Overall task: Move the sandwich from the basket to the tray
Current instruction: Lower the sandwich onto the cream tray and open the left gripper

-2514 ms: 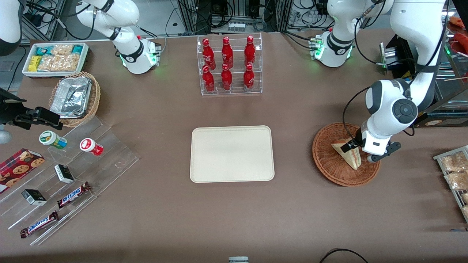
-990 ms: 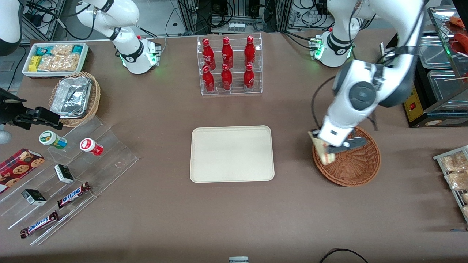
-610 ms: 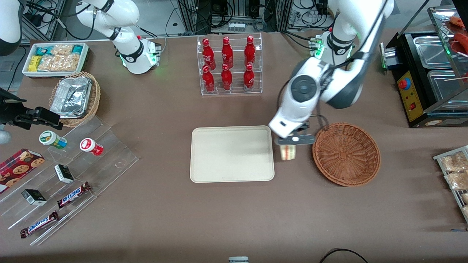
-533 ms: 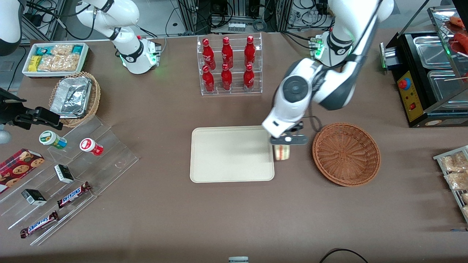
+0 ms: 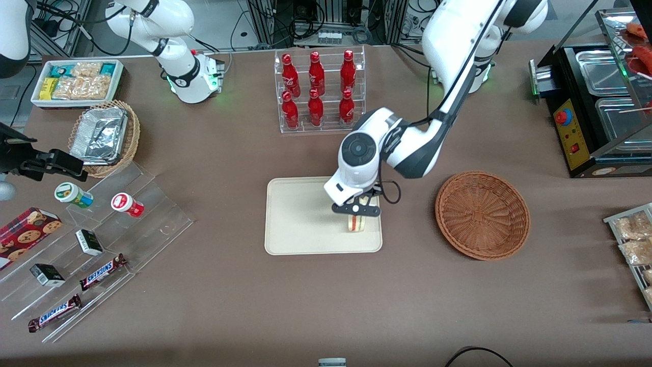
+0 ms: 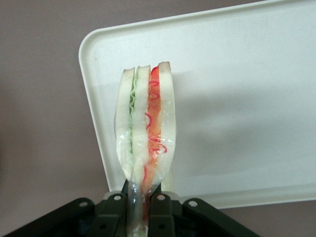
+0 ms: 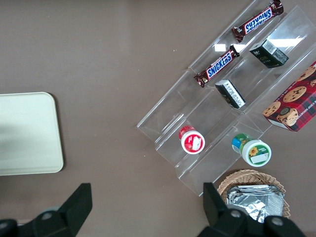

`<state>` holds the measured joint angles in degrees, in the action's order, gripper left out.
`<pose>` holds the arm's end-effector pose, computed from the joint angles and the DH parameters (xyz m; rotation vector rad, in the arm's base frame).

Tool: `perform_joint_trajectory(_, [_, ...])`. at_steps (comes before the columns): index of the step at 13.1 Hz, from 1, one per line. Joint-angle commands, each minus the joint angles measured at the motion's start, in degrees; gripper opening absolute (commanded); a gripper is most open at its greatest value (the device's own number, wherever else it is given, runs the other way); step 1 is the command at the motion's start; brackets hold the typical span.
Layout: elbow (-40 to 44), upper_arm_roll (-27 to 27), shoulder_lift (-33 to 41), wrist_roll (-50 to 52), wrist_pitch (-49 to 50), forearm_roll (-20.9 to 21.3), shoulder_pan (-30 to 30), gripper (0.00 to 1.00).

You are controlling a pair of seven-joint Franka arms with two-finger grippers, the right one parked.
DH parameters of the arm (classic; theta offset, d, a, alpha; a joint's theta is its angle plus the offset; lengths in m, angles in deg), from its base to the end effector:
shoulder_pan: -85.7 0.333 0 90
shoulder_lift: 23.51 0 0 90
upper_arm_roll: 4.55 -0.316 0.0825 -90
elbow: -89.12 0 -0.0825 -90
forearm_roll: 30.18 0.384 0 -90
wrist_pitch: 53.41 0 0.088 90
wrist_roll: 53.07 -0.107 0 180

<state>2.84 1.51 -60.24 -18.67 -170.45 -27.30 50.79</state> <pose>0.5367 -0.4472 0.2832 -3.0875 0.1887 0.1425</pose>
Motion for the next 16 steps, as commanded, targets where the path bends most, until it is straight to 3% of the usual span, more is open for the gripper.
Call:
perform_joint_trajectory(1, [5.1,-0.7,-4.0,0.0,0.8,0.5,-1.2,0.00])
perform_joint_trajectory(4, [10.3,-0.7,-8.9,1.4,0.8,0.5,-1.6,0.00])
perform_joint_trajectory(8, [10.8,-0.7,-9.6,2.2,0.8,0.4,-2.2,0.00])
perform_joint_trajectory(9, [10.8,-0.7,-9.7,2.2,0.8,0.2,-2.2,0.30])
perform_joint_trajectory(10, [10.6,-0.7,-9.7,2.0,0.8,0.2,-2.1,0.86])
perform_joint_trajectory(11, [10.7,-0.7,-9.7,2.0,0.9,0.5,-2.2,1.00])
perform_joint_trajectory(16, [11.0,-1.1,-8.7,5.0,1.0,0.7,-2.0,1.00])
